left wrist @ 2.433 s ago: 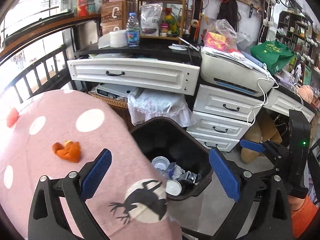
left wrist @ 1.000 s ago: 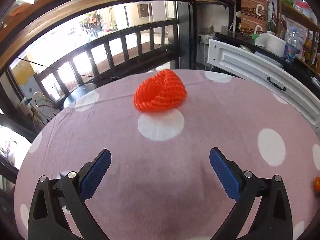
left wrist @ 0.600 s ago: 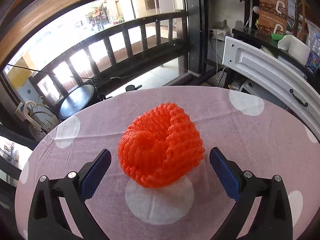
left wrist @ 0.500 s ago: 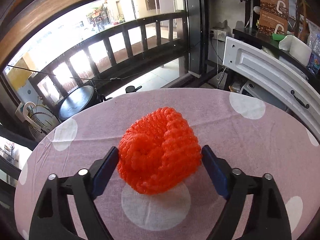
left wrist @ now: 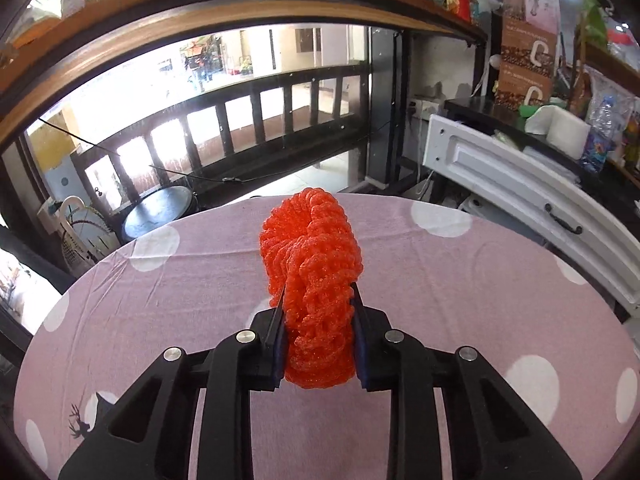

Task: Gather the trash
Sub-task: 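Carry the orange peel over the bin and open the right tool, then lower the orange mesh net into the bin and open the left tool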

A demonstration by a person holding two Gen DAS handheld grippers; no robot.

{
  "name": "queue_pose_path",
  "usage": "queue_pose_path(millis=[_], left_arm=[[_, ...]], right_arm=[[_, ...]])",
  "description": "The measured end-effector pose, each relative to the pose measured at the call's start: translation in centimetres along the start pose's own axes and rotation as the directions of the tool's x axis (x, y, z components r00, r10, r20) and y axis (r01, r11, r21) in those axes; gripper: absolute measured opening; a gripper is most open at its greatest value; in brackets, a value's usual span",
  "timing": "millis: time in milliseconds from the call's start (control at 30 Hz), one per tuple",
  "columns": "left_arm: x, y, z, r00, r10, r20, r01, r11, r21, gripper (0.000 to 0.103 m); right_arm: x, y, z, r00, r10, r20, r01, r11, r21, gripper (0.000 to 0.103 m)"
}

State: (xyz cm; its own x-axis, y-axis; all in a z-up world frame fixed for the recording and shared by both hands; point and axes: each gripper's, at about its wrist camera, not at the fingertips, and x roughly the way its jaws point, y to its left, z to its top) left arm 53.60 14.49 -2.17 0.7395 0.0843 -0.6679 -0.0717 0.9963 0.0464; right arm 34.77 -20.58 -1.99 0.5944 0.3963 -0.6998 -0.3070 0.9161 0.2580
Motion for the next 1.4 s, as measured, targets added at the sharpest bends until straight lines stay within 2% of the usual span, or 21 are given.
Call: queue_pose_path(millis=[67, 167, 267, 433, 600, 767, 833, 1033, 1167, 1233, 1300, 1400], left_arm=[[-2.6, -0.9, -1.2, 0.998, -0.05, 0.046, 0.049, 0.999, 0.019, 0.026], [-5.9, -1.8, -3.5, 0.988, -0.141, 0.058, 0.141, 0.99, -0.008, 0.026], [-8.7, -3.2, -5.8, 0.981, -0.183, 0.059, 0.184, 0.983, -0.005, 0.026], [-13.1, -6.9, -9.5, 0.967, -0.249, 0.057, 0.245, 0.967, 0.076, 0.026], [-16.7, -10.4, -11.9, 0.935, -0.35, 0.047, 0.345, 0.934, 0.095, 0.027], [-19.2, -14.8, -13.6, 0.911, -0.41, 0.035, 0.401, 0.903, 0.152, 0.027], [-20.0, -16.6, -14.2, 0.892, -0.451, 0.024, 0.441, 0.882, 0.165, 0.027], [-22.1, -21.9, -15.7, 0.855, -0.519, -0.001, 0.506, 0.833, 0.223, 0.027], [-23.1, -25.2, -16.4, 0.83, -0.557, -0.024, 0.544, 0.799, 0.257, 0.027], [-23.3, -26.9, -16.6, 0.818, -0.573, -0.043, 0.562, 0.781, 0.271, 0.027], [-23.2, -28.5, -16.9, 0.809, -0.584, -0.064, 0.577, 0.769, 0.276, 0.027], [-22.7, -30.8, -17.5, 0.8, -0.591, -0.1, 0.593, 0.756, 0.279, 0.027]], right_arm=[[-0.4, -0.2, -0.6, 1.0, 0.003, 0.011, -0.004, 1.0, 0.017, 0.033], [-1.1, -0.5, -1.7, 1.0, 0.009, 0.02, -0.01, 0.999, 0.046, 0.033], [-2.2, -1.0, -2.9, 1.0, 0.011, 0.029, -0.013, 0.998, 0.066, 0.033], [-4.4, -2.2, -5.1, 0.998, -0.022, 0.05, 0.017, 0.995, 0.094, 0.033], [-6.5, -4.7, -7.5, 0.996, -0.065, 0.062, 0.056, 0.987, 0.148, 0.033], [-6.8, -7.3, -9.6, 0.986, -0.16, 0.044, 0.152, 0.975, 0.161, 0.033], [-6.2, -8.5, -10.3, 0.984, -0.178, 0.024, 0.172, 0.97, 0.169, 0.033], [-2.7, -12.2, -11.8, 0.974, -0.225, -0.028, 0.225, 0.951, 0.211, 0.033], [-0.1, -14.9, -12.8, 0.98, -0.189, -0.054, 0.197, 0.94, 0.28, 0.034], [0.9, -15.6, -13.1, 0.977, -0.205, -0.059, 0.214, 0.931, 0.295, 0.044], [1.5, -16.4, -13.5, 0.969, -0.239, -0.059, 0.245, 0.921, 0.302, 0.072], [1.1, -17.3, -13.9, 0.966, -0.254, -0.044, 0.253, 0.908, 0.332, 0.073]])
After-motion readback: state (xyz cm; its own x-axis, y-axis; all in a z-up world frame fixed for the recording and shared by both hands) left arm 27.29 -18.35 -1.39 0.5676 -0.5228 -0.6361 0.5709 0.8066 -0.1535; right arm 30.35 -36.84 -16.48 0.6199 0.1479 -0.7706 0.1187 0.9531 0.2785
